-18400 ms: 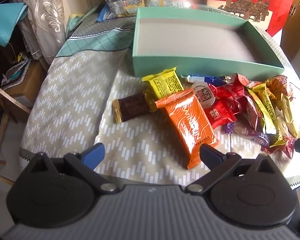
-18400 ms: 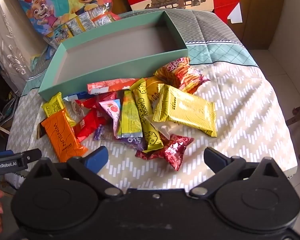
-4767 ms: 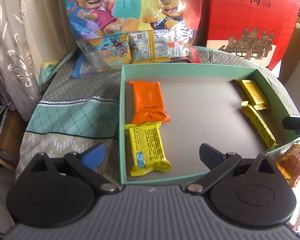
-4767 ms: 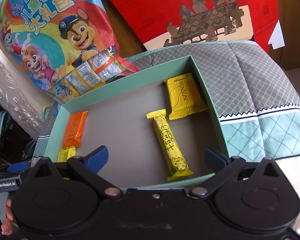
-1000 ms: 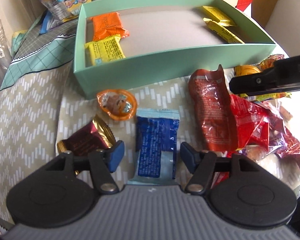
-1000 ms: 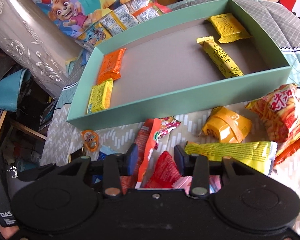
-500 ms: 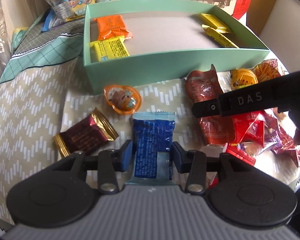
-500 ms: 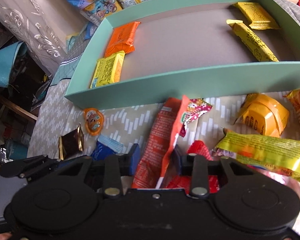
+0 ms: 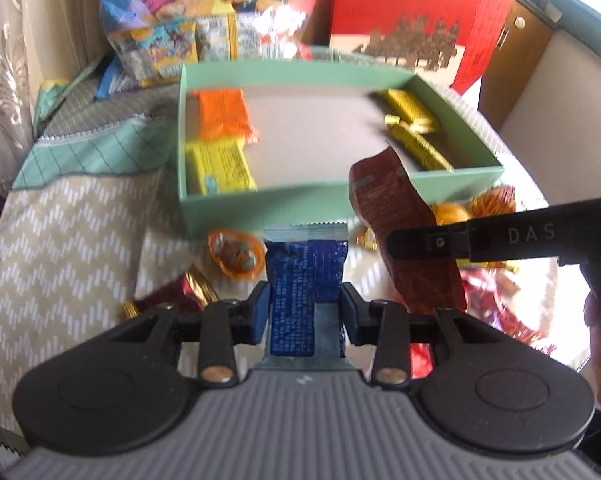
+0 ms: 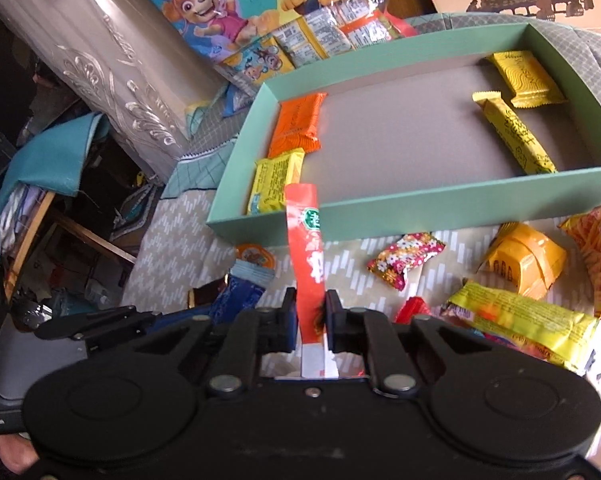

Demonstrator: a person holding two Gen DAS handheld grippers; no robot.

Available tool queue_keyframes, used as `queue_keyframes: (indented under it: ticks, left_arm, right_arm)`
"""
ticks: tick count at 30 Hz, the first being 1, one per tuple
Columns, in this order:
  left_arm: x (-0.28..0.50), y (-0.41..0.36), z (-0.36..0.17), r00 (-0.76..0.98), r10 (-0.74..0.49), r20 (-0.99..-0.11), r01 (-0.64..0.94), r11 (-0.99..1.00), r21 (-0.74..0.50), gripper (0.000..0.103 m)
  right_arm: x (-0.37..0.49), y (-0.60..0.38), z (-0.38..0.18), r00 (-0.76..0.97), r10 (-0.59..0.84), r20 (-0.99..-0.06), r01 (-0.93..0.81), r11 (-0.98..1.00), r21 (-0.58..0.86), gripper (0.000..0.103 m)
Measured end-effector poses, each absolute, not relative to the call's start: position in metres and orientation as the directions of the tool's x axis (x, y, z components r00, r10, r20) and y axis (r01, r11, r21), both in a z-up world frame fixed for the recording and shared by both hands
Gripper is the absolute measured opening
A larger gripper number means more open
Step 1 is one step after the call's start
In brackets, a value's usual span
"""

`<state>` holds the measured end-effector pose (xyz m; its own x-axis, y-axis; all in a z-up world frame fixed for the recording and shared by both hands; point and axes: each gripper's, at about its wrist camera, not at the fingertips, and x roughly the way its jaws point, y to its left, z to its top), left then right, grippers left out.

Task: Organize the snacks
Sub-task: 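Place the blue snack and red-white stick into the green box, open tools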

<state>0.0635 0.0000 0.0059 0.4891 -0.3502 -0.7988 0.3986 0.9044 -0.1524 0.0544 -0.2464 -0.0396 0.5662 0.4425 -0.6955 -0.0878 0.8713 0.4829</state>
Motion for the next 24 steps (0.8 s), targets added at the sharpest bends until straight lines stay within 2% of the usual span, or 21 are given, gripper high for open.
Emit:
queue_keyframes:
  ticks: [9,16,24]
  left_arm:
    - [0.146,-0.023,0.028,0.559,-0.323,-0.763,0.338,0.930,-0.146,0.037]
    - [0.196,-0.045,0.003,0.540,-0.290,-0.791,0.313,0.941,-0.131,0.037]
    - [0.209,-0.051,-0.016,0.524,-0.250,-0.814,0.310,0.946,-0.091,0.038]
  right_arm:
    - [0.113,-0.275,-0.015,0.646,0.402,-0.649,-0.029,0.862,0.506,0.013]
    - [0.160,-0.275,-0.036,0.626,0.395,-0.673,0.002,0.862,0.508,0.013]
    - [0.184,-0.273,-0.062,0.591,0.435,-0.680,0.009,0.839,0.544,0.013]
